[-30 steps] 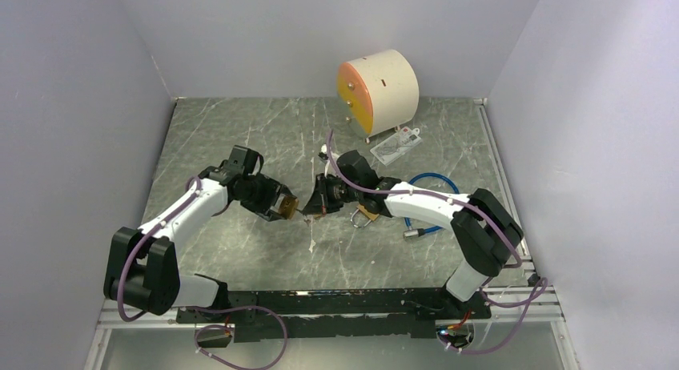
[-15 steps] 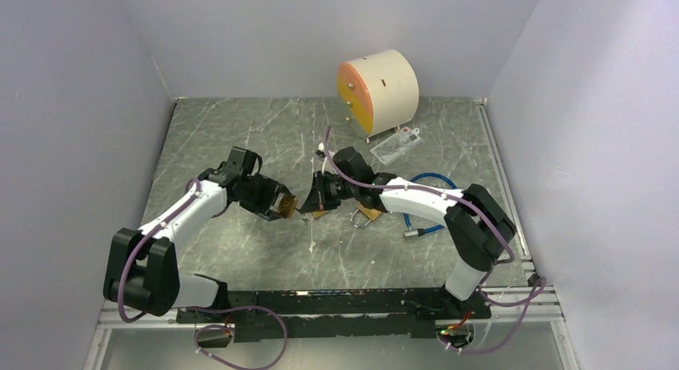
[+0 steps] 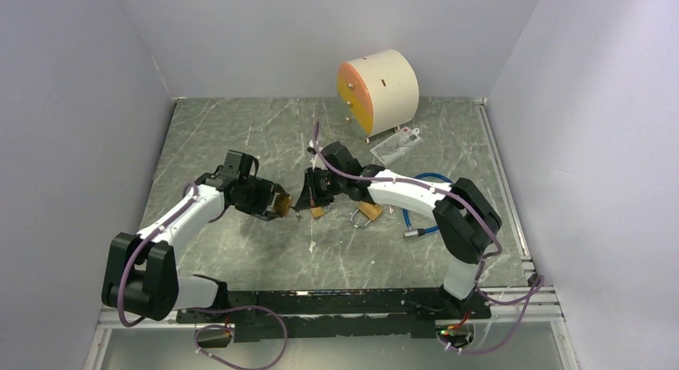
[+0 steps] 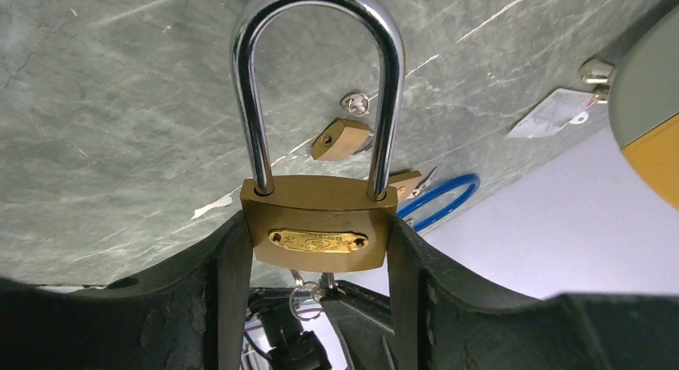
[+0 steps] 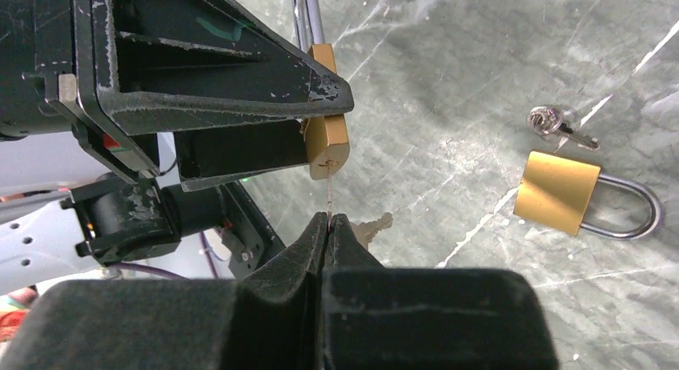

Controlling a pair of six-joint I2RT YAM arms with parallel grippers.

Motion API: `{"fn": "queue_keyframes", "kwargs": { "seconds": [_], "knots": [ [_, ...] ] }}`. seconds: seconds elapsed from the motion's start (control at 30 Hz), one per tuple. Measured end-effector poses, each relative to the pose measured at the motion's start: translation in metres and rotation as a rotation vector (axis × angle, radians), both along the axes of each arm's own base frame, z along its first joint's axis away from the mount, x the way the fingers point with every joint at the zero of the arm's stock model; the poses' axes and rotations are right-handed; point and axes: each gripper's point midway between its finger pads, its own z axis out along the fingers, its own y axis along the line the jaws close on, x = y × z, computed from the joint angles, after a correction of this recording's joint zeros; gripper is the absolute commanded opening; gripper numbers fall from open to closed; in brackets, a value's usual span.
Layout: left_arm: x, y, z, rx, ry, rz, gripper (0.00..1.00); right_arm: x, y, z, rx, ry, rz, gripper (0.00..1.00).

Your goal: Unlock with the key

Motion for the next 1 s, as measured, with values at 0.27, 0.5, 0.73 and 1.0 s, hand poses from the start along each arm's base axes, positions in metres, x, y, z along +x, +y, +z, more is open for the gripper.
{"fn": "queue_keyframes", "kwargs": {
  "seconds": [0.27,0.5,0.73,1.0],
  "knots": [
    [0.004,0.001,0.001,-0.052,0.014,0.070,0.12,0.004,0.000,0.000,-0.023,-0.107,0.022,0.00],
    [0.005,-0.005,0.007,-0.110,0.024,0.075,0.11,0.004,-0.006,0.007,-0.021,-0.179,0.044,0.00],
    [0.001,-0.006,0.009,-0.116,0.032,0.059,0.11,0.001,-0.008,0.007,-0.033,-0.193,0.076,0.00],
    [0.001,-0.009,0.014,-0.135,0.026,0.048,0.10,0.000,-0.008,0.019,-0.041,-0.042,0.020,0.00]
  ]
}}
